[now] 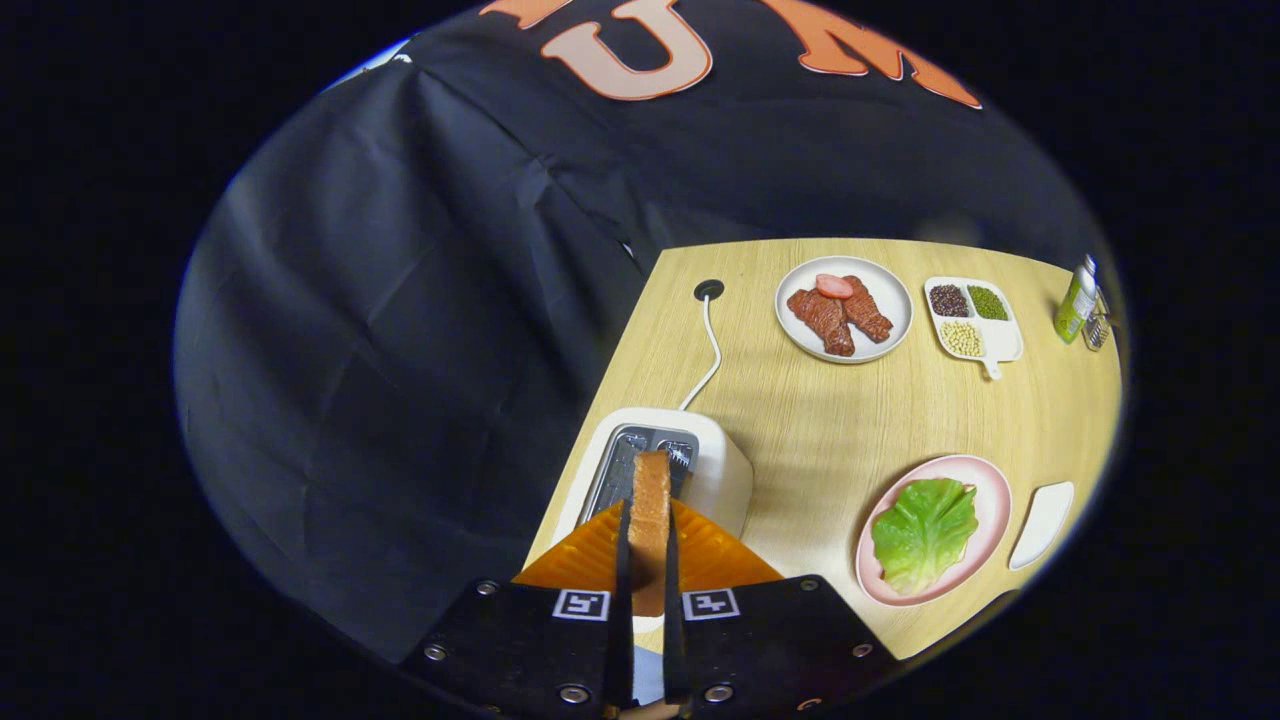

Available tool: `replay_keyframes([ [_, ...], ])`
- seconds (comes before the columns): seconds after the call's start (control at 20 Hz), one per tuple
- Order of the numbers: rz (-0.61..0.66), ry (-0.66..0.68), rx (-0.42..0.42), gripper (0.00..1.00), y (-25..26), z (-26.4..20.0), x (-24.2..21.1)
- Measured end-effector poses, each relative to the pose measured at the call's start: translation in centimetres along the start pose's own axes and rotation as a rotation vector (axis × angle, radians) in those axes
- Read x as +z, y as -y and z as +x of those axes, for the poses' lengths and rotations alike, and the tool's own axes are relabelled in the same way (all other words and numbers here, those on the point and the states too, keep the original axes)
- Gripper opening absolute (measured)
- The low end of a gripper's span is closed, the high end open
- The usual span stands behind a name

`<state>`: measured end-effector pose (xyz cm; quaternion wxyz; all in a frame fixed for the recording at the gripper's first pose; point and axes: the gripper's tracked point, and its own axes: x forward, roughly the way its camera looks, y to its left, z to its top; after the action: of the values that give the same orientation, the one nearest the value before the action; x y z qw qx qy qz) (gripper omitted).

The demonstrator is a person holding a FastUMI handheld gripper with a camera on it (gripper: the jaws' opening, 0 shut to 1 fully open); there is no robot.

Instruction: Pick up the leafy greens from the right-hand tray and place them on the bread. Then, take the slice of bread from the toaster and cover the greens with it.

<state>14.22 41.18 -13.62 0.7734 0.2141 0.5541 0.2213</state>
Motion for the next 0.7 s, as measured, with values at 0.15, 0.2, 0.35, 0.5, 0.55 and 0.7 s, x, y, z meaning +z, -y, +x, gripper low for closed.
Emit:
replay_keyframes([
  [0.15, 0.035, 0.056, 0.034, 0.12, 1.5, -2.4, 0.9],
  [0.2, 0.047, 0.076, 0.042, 0.12, 2.0, -3.2, 1.3],
  [0.35, 0.078, 0.108, 0.069, 0.12, 4.0, -5.4, 1.3],
  [0.5, 0.093, 0.133, 0.084, 0.12, 6.4, -6.5, 0.8],
  [0.55, 0.098, 0.138, 0.089, 0.12, 7.4, -6.8, 0.6],
  [0.7, 0.126, 0.140, 0.110, 0.12, 9.7, -7.3, -0.3],
])
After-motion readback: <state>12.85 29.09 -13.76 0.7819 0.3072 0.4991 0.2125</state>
